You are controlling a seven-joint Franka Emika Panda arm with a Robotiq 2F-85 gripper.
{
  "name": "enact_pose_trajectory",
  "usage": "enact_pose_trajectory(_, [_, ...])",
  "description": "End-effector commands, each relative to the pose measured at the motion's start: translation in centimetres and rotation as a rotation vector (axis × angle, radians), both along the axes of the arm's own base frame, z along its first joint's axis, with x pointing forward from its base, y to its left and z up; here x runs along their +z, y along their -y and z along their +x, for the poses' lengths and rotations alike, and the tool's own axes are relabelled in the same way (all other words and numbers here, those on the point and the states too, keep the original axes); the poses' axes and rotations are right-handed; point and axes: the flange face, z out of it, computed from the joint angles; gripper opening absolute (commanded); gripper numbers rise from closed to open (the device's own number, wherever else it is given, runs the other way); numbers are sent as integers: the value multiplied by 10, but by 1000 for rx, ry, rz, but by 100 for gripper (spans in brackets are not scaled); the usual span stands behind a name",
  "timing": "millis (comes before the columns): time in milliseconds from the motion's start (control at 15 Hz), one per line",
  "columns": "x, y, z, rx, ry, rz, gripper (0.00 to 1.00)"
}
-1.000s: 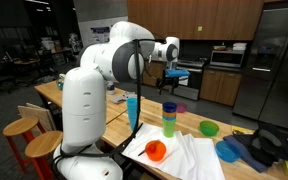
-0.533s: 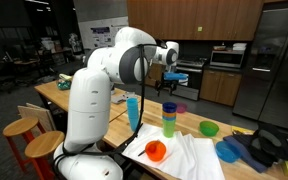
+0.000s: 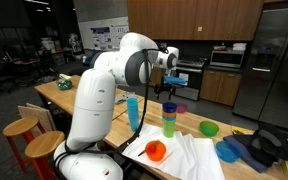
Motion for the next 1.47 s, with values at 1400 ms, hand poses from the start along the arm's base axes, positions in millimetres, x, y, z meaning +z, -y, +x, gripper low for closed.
enact_pose_trajectory(1400, [-12,1,5,1,-39,1,100])
